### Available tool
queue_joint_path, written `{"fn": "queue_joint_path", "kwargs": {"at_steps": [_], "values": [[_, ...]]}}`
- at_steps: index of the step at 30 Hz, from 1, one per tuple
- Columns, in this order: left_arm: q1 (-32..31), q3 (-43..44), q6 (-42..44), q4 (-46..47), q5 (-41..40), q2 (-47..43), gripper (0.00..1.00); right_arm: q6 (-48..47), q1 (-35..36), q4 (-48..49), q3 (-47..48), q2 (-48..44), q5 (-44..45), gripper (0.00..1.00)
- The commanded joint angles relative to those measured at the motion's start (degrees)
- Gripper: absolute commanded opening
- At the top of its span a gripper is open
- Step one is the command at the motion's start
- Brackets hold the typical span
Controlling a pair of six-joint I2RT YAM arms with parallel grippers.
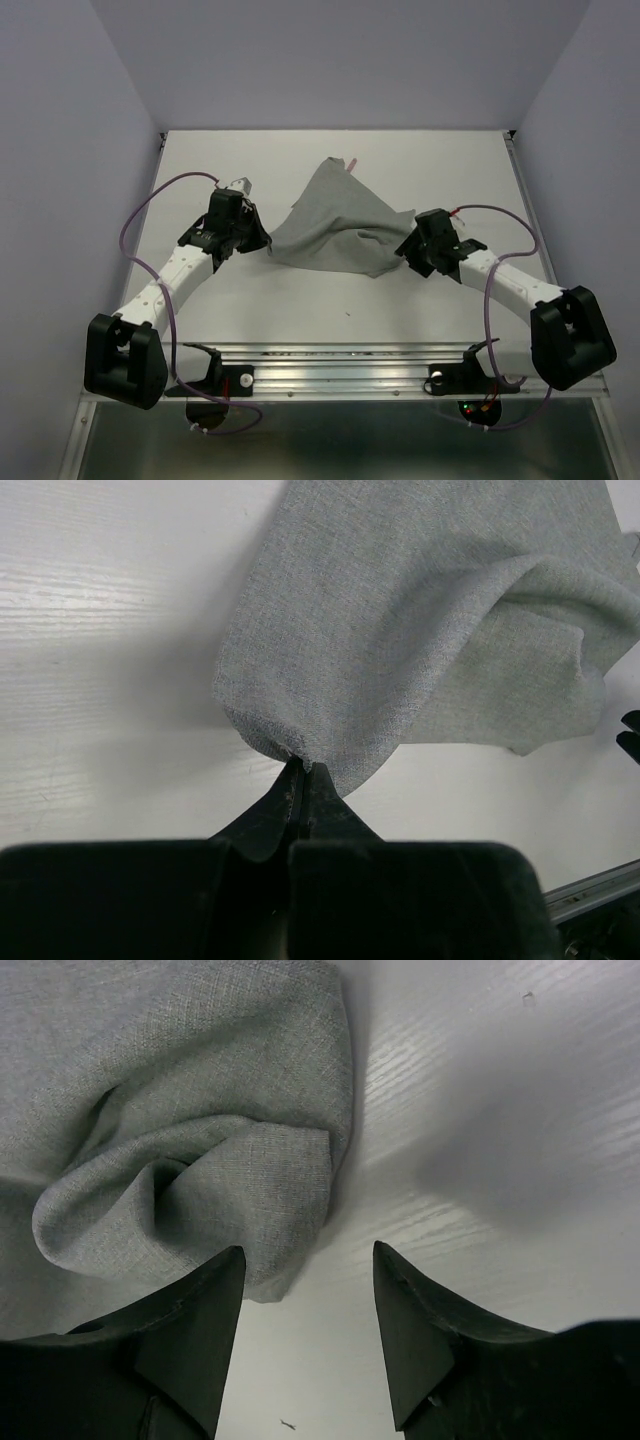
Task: Fold the napkin into a case and place the utensils inside
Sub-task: Pick up the crumpled napkin from the center of the board.
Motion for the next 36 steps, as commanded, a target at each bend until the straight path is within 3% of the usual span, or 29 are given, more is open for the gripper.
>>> {"fn": "queue_joint_path", "kwargs": {"at_steps": [1, 13, 16, 27, 31, 36], "values": [[-0.15, 0.02, 1.32, 1.10, -0.73, -1.42, 0.00, 1.08, -0.65, 7.58, -0.34, 1.37, -2.39, 0.57], [-0.06, -0.33, 1.50, 1.10, -0.90, -1.95, 0.00, 1.78, -1.80, 13.13, -1.40, 7.52, -6.70, 0.52], [-0.06, -0.68, 1.41, 1.27, -0.73, -1.77, 0.00, 1.87, -1.80, 13.48, -1.57, 7.96, -6.87, 0.46], [-0.06, -0.33, 1.67, 0.92, -0.90, -1.95, 0.00, 1.87, -1.80, 13.31, -2.37, 5.42, -6.43, 0.02], [-0.06, 1.51, 2.29, -0.13, -1.52, -2.12, 0.00, 0.99, -1.80, 10.24, -0.27, 0.16, -4.42, 0.01], [0.73, 14.50, 4.39, -4.51, -1.17, -0.90, 0.00, -5.59, -1.80, -0.92, 11.32, -6.62, 4.09, 0.01]]}}
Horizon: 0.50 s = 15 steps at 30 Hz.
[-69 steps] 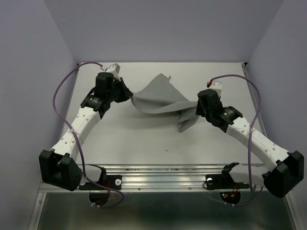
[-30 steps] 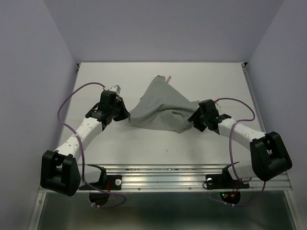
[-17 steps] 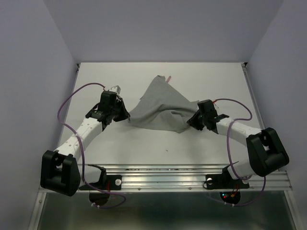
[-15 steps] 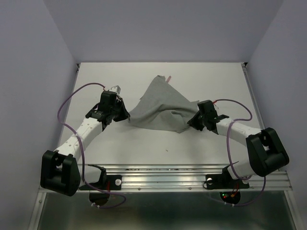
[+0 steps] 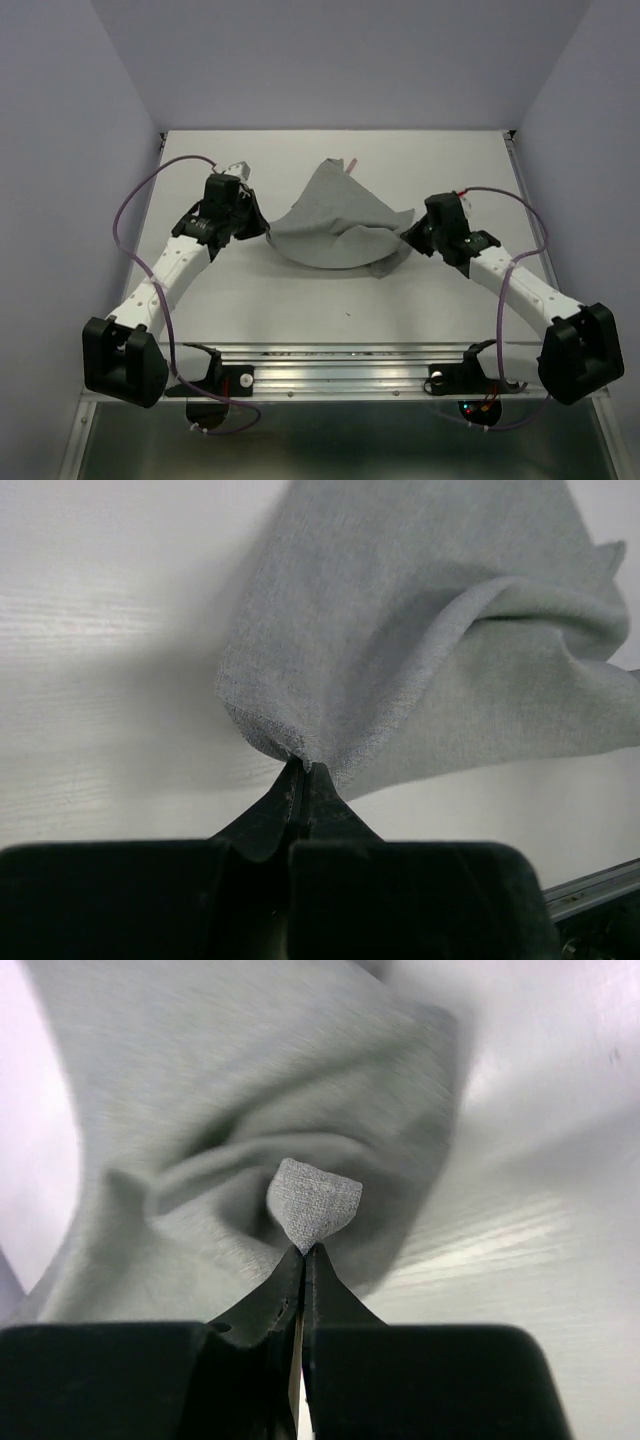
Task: Fold the napkin into a case and place the utensils inside
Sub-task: Pick up the crumpled napkin from the center of the board, then flatten out the napkin at the center of the board.
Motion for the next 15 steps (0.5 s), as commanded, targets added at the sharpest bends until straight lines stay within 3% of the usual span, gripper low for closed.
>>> {"fn": "queue_joint_path", "kwargs": {"at_steps": [1, 4, 9, 15], "values": [[0.95, 13.68, 3.28, -1.33, -0.23, -0.63, 0.00, -5.97, -0.27, -6.76, 12.34, -6.08, 8.96, 0.01], [1.48, 29.12, 4.60, -3.88, 0.56, 1.21, 0.00, -12.20, -0.27, -13.17, 23.85, -8.72, 13.62, 0.01], [1.57, 46.89, 5.22, -3.01, 3.71, 2.09, 0.00, -19.41, -0.27, -18.10, 43.69, -9.52, 17.15, 0.01], [1.57, 55.36, 4.08, -1.08, 5.22, -0.10, 0.00, -23.82, -0.27, -21.81, 60.34, -7.75, 16.01, 0.01]]}}
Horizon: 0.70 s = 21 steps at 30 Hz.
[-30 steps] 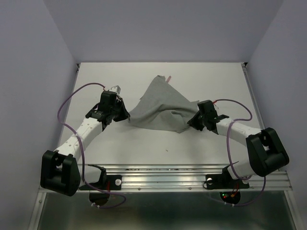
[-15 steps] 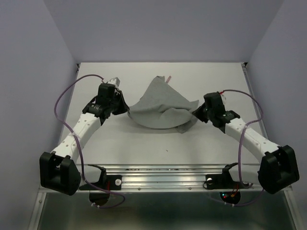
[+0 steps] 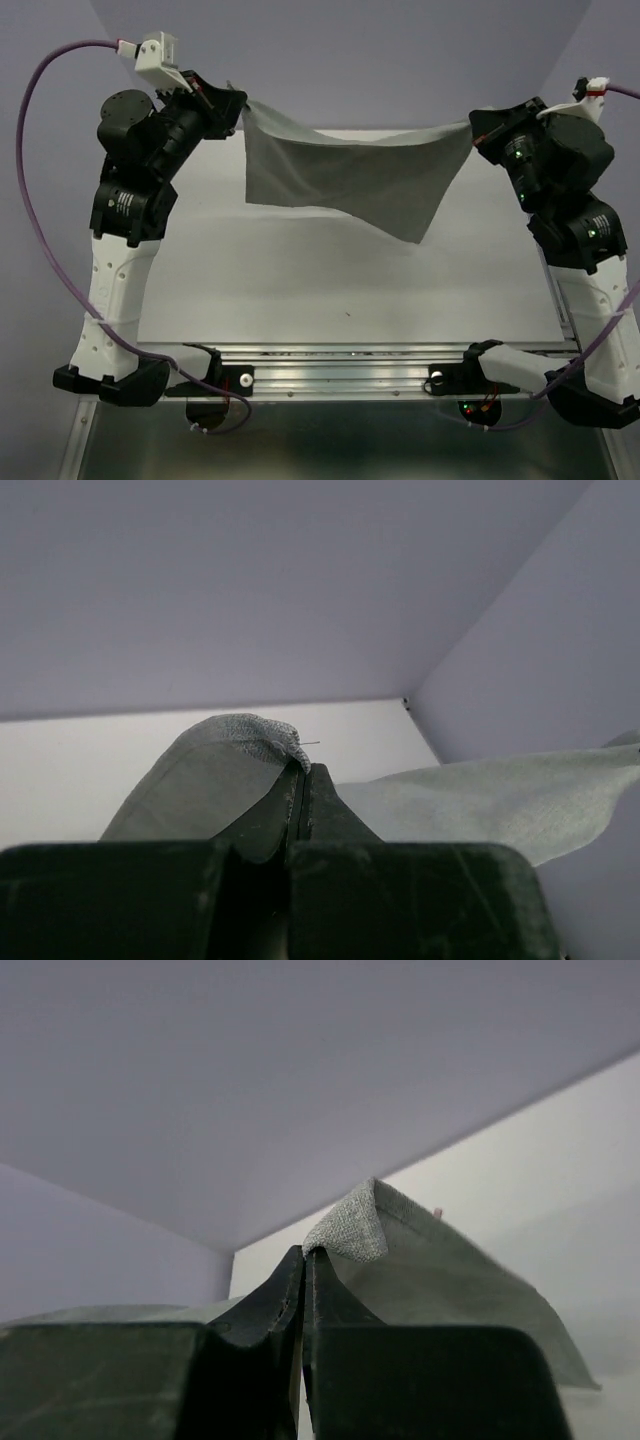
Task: Fold the napkin into a case and place the utensils inside
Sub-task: Flatten out the napkin at the center of the board.
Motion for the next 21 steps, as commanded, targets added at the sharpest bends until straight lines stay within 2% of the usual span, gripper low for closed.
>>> {"fn": "queue_joint_path", "kwargs": {"at_steps": [1, 8, 21], "values": [[0.34, 5.47, 0.80, 1.39, 2.42, -3.48, 0.00, -6.18, -0.27, -4.58, 9.06, 0.18, 1.01, 0.01], [0.34, 10.31, 0.63, -0.98, 1.46, -9.38, 0.00, -7.42, -0.27, -5.46, 15.41, -2.98, -2.24, 0.01], [0.34, 5.48, -5.79, 0.25, 3.13, -20.54, 0.00, -5.31, -0.27, -10.03, 17.71, -10.45, -3.12, 0.01]]}}
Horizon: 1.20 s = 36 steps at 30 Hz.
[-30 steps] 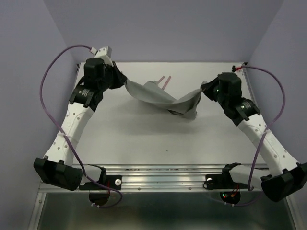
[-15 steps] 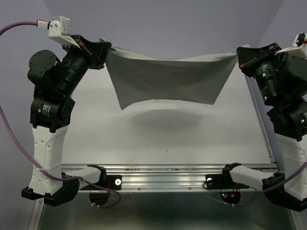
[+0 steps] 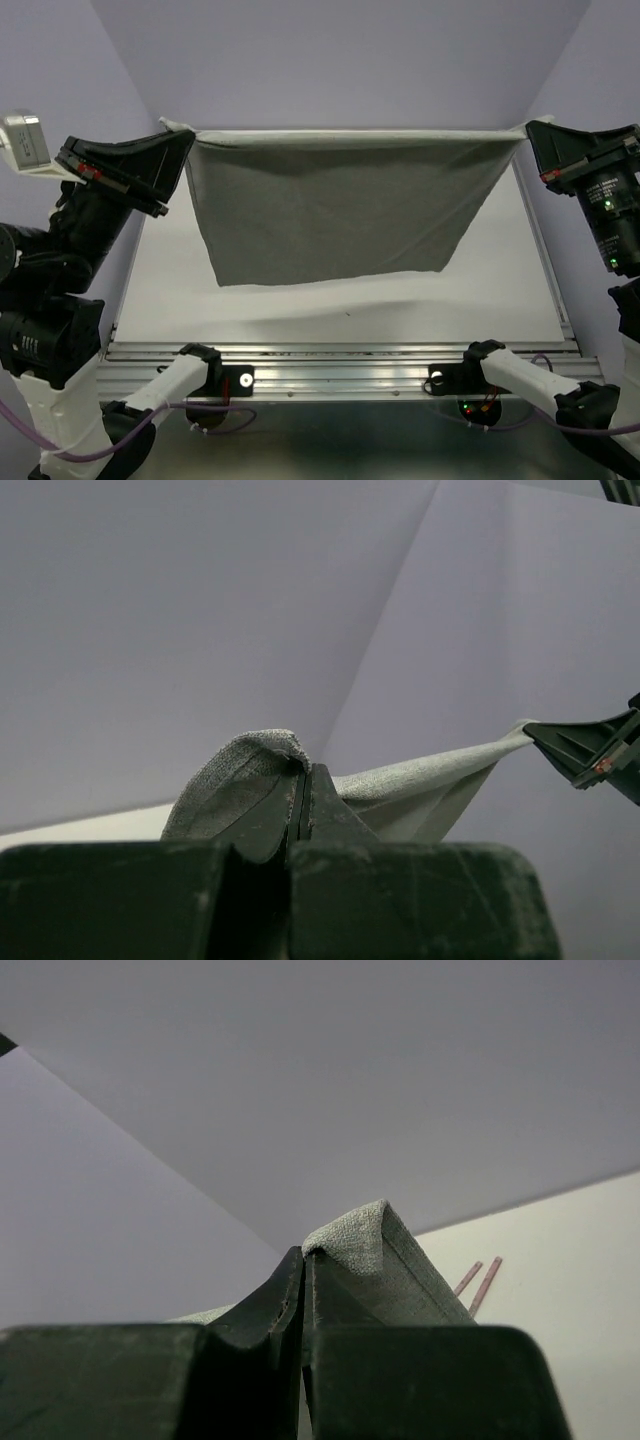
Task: Fold the napkin into a case and place the utensils inside
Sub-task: Flatten out the napkin at the center of the board.
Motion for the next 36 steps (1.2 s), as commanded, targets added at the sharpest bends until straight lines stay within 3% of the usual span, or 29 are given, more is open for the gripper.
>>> {"fn": "queue_joint_path", "kwargs": {"at_steps": [1, 7, 12, 22, 25, 29, 36], "values": [[0.48, -2.39, -2.05, 2.72, -2.25, -4.98, 0.00, -0.07, -0.33, -2.60, 2.06, -3.20, 2.71, 0.01], [0.48, -7.31, -3.02, 3.16, -3.13, -9.38, 0.00, 1.25, -0.33, -4.01, -2.24, -6.10, 4.64, 0.01], [0.48, -18.55, -3.38, 5.79, -5.49, -10.62, 0.00, 0.64, -0.33, -3.31, -11.80, -6.55, 10.52, 0.01], [0.48, -37.97, -1.97, 12.90, -7.34, 0.62, 0.00, 1.43, -0.33, 6.00, -37.11, -1.63, 11.93, 0.01], [0.74, -42.03, -0.39, 16.60, -9.01, 9.03, 0.00, -0.59, -0.33, 11.17, -40.38, 3.46, 14.57, 0.01], [1.62, -41.25, 1.54, 18.62, -9.54, 19.07, 0.00, -4.09, -0.33, 16.80, -40.40, 14.60, 15.45, 0.01], [5.83, -35.29, 2.51, 20.57, -5.94, 31.64, 0.00, -8.41, -4.19, 22.26, -32.42, 31.92, 11.60, 0.01]]}}
